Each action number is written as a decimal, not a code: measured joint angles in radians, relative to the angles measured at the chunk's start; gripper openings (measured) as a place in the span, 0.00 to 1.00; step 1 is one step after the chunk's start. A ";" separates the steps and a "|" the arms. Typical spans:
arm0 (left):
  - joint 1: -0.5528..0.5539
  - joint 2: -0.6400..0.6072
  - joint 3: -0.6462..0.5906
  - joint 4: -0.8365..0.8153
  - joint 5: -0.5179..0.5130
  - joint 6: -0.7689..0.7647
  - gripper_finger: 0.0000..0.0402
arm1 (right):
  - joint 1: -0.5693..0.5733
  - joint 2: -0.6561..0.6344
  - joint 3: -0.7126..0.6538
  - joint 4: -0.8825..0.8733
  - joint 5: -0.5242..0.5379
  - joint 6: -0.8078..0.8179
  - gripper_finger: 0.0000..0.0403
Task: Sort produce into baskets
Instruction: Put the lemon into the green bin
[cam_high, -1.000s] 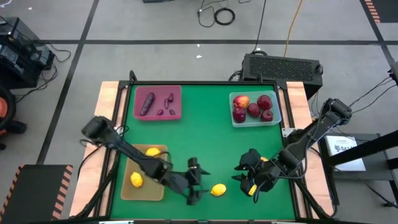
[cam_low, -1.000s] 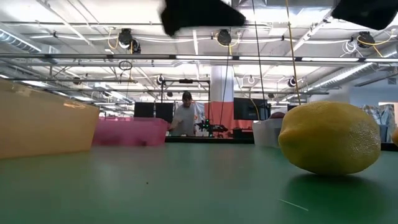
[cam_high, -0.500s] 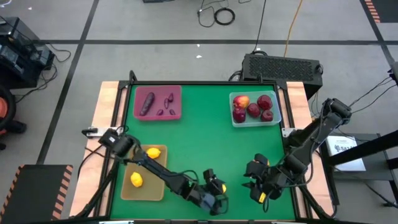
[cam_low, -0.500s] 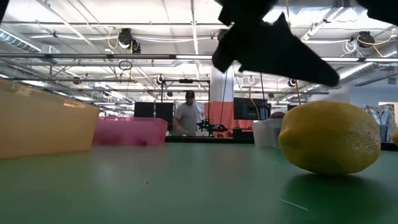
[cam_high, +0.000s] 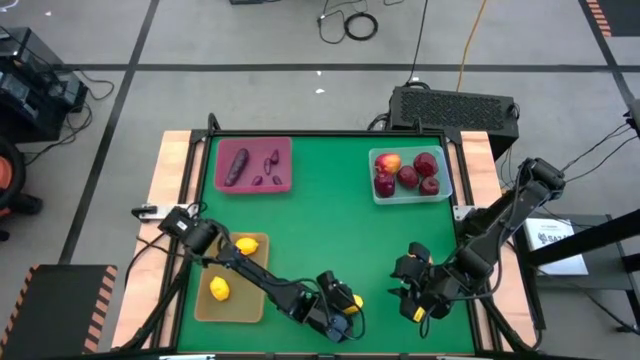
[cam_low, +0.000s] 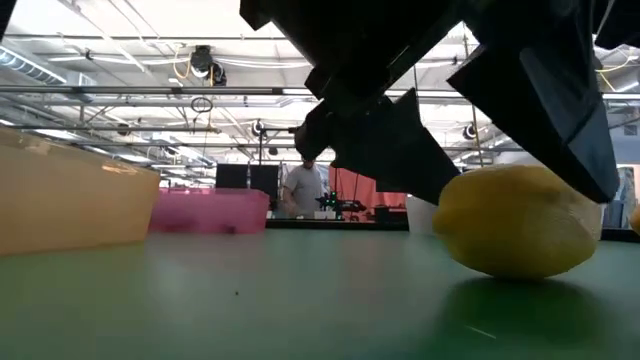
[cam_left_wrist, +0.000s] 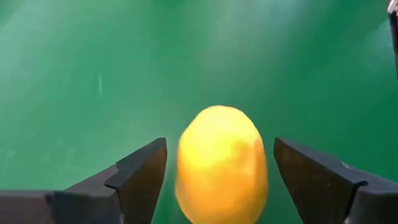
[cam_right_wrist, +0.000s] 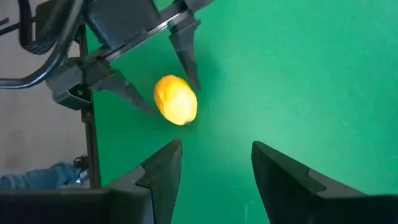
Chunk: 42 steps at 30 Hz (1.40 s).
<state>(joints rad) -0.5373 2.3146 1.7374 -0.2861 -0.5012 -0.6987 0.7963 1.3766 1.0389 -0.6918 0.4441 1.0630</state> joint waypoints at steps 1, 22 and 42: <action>0.000 0.002 0.000 -0.001 0.008 0.000 0.75 | -0.004 0.000 0.000 -0.001 0.001 -0.002 0.46; 0.022 -0.092 0.000 -0.271 0.097 0.008 0.48 | -0.055 0.000 0.000 0.019 0.006 -0.039 0.46; -0.041 -0.807 -0.309 -1.238 0.410 -0.330 0.51 | -0.110 0.000 0.000 0.091 0.088 -0.111 0.46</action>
<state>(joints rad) -0.5785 1.5074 1.4280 -1.5243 -0.0915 -1.0288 0.6863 1.3766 1.0388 -0.6006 0.5324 0.9524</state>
